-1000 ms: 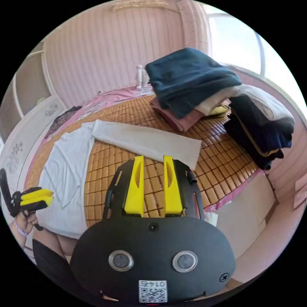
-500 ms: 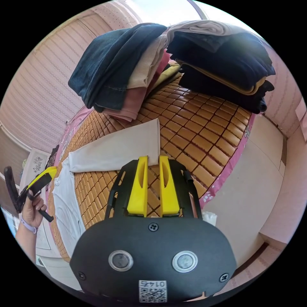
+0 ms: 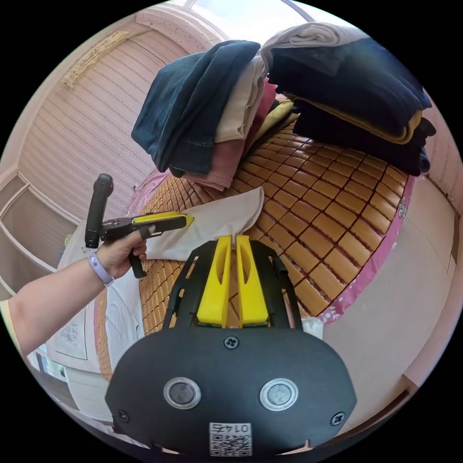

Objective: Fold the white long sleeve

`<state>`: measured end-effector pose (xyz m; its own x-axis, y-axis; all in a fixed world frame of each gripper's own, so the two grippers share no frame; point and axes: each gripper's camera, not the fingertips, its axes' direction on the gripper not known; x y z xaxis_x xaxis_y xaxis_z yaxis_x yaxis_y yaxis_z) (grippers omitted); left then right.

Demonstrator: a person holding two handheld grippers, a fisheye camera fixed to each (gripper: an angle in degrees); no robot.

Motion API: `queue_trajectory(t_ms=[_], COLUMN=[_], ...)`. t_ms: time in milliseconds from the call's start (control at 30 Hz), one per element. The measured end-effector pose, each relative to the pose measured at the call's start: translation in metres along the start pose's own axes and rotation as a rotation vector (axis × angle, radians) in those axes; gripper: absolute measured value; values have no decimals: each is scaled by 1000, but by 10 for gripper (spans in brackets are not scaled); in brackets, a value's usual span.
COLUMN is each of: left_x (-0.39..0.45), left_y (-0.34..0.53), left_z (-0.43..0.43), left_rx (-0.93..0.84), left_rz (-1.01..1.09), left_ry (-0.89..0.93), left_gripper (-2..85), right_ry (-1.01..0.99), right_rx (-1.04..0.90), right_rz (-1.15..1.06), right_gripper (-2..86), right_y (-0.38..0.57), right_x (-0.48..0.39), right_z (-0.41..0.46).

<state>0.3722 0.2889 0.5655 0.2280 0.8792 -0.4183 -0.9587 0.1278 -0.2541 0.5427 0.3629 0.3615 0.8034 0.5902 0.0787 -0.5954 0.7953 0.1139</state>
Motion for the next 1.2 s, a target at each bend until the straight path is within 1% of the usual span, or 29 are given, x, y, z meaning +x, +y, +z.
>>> queue_trajectory(t_ms=[67,133,233,267,333,400,433,500,533,567,600,633,667,700,733,767,800,833,867,900,967,1033,1100,1167,1200], left_x=[1,0,-10,-17,-29,-46,-51,-68,-72,-78,-82,-85,-88,-90,-91,-90,-89,-88,-85,-83,-79,-76,-76,-80,-86], left_y=[4,12,35,49,73,113,125,180,196,230,267,286,325,366,387,431,474,495,534,569,615,647,670,677,678], left_z=[-3,-8,-35,-51,-81,-126,-138,-189,-202,-225,-246,-254,-267,-275,-278,-279,-278,-276,-272,-267,-260,-255,-249,-244,-239], left_rx=[-5,-2,81,127,207,304,328,436,460,510,553,570,592,598,596,585,564,548,499,452,401,378,367,372,368], left_rz=[-7,-6,-41,-73,-106,-140,-152,-209,-228,-268,-317,-349,-421,-486,-518,-588,-661,-698,-775,-851,-946,-1006,-1044,-1043,-1035], left_ry=[6,4,16,21,22,-16,-24,-56,-70,-100,-128,-137,-144,-154,-162,-179,-201,-212,-232,-238,-209,-170,-133,-106,-91], left_gripper=[2,-5,-9,-9,-10,-10,-10,-9,-9,-8,-7,-5,-1,5,14,33,40,43,46,48,49,50,51,55,59], right_ry=[-28,-66,-174,-178,-173,-229,-295,-383,-448,-525,-567,-657,-747,-792,-875,-926,-927,-898,-825,-779,-598,-525,-512,-560,-575], right_rx=[19,34,72,102,165,247,285,309,320,317,308,266,195,151,50,-53,-107,-222,-326,-366,-457,-517,-589,-689,-708], right_rz=[-58,-99,-210,-279,-343,-367,-414,-526,-622,-726,-778,-886,-990,-1038,-1123,-1199,-1234,-1324,-1405,-1429,-1492,-1537,-1526,-1468,-1447], right_gripper=[6,6,6,6,6,6,7,8,8,10,11,13,17,20,26,42,50,76,92,95,100,100,100,100,100], right_y=[3,6,12,17,26,33,34,35,38,43,47,58,73,83,107,136,152,186,219,234,281,302,312,312,311], right_x=[-8,-15,-34,-46,-64,-83,-100,-138,-169,-203,-220,-255,-289,-305,-335,-360,-371,-388,-399,-402,-407,-410,-416,-428,-432], right_z=[-3,-7,-24,-35,-53,-71,-82,-97,-107,-116,-120,-125,-125,-124,-117,-105,-97,-78,-57,-47,-14,4,20,39,43])
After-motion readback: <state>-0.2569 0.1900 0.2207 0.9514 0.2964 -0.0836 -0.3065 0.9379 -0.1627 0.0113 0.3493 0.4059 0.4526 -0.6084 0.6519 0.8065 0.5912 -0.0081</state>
